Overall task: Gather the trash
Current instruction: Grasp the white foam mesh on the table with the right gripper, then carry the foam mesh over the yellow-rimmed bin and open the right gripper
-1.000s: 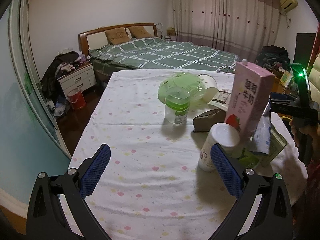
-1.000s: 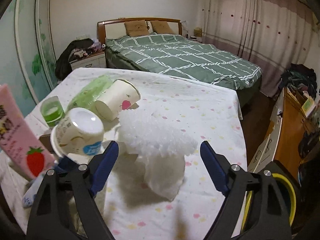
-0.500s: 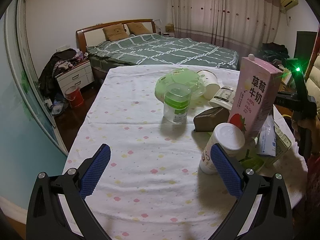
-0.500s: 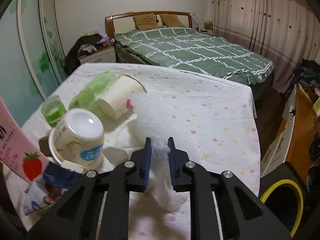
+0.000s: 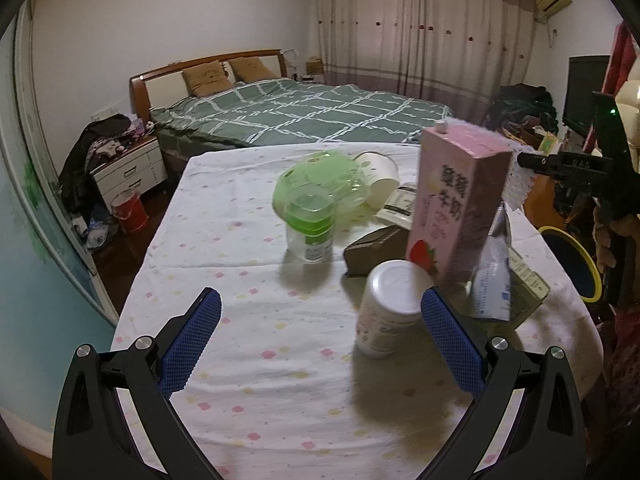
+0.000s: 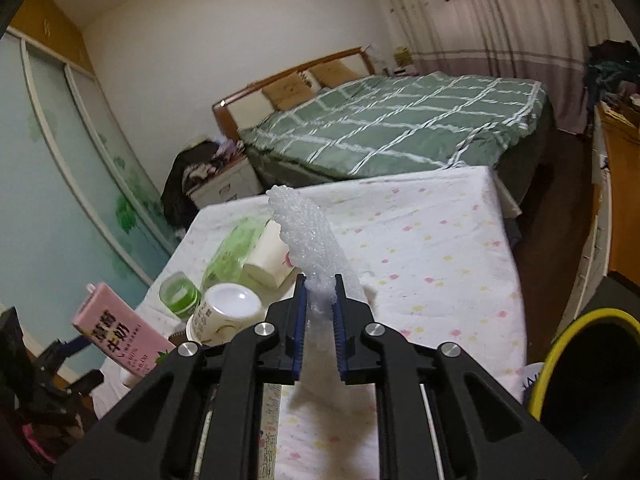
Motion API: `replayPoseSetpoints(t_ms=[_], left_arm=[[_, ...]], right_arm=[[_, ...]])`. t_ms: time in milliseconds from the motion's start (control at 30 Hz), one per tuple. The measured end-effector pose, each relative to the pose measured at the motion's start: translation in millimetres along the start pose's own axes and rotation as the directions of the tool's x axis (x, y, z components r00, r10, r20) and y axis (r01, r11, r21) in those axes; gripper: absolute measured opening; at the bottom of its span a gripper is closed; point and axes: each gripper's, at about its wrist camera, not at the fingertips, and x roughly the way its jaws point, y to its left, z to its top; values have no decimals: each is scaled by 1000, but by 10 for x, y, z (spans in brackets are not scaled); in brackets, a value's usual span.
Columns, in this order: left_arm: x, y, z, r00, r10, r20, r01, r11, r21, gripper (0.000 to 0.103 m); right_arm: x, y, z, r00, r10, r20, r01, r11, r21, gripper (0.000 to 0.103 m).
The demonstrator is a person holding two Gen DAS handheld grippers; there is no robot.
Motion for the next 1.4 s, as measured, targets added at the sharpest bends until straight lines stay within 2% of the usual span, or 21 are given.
replayPoseSetpoints(t_ms=[167,300,400,533,600,733,867,1000,1100,1133,1400], left_arm=[[-5,-138,55,999,-32,14,32,999,27,99],[5,-256,102,998,-61,18,60,997,46,99],[32,-319,126,997,-82,10,81,995,50,99],[53,-425,154,995,-101,3,100,993,57,99],[65,-478,168,995,-103,4,103,993,63,99],[107,-592,207,994,-114,1,113,991,68,99],[147,-687,248,993,-116,5,116,991,71,99],[188,-733,292,994,-112,7,111,992,63,99],[199,-755,332,994,-109,12,108,992,60,99],[196,-761,341,994,-107,17,106,993,57,99],[153,-753,464,993,-109,55,107,994,39,99]], right_arm=[[-402,-210,-85,994,-86,71,83,995,50,12],[-735,-512,-222,976,-186,114,173,978,118,12],[-957,-827,-350,953,-277,122,253,951,180,12],[-1116,-1270,-585,910,-407,83,374,889,263,12],[-1114,-1458,-673,886,-462,47,431,855,290,12],[-972,-1825,-856,855,-519,-25,495,799,343,12],[-780,-2114,-1007,844,-529,-94,521,764,380,14],[-698,-2305,-1119,839,-528,-135,535,750,390,16],[-673,-2328,-1171,830,-541,-137,547,740,390,40],[-676,-2331,-1173,827,-546,-136,552,738,388,41],[-726,-2198,-1206,821,-556,-128,560,740,373,43]])
